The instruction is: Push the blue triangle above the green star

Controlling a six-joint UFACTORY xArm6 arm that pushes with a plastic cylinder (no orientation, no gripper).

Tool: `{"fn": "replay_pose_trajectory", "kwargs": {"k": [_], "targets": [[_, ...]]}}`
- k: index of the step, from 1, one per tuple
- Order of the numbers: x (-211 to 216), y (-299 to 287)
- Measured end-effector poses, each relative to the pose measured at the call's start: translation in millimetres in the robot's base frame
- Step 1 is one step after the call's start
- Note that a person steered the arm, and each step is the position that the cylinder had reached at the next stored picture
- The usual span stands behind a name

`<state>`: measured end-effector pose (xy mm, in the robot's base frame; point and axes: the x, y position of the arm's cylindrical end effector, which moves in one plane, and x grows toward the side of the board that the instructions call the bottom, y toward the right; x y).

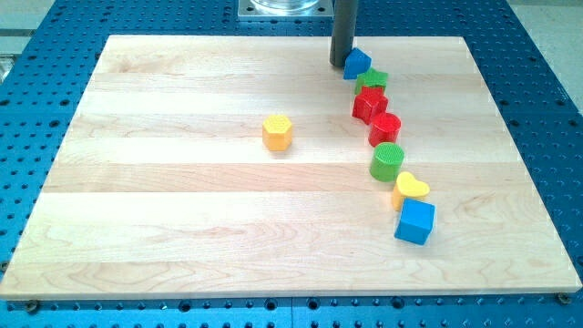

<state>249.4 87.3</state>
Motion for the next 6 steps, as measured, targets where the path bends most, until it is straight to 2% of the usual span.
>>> {"fn": "replay_pose_trajectory", "kwargs": {"k": [2,4,5,6], "targets": [[3.9,12.3],[33.8,12.2],[36.3,-6.8],[56.5,-95.8]]}}
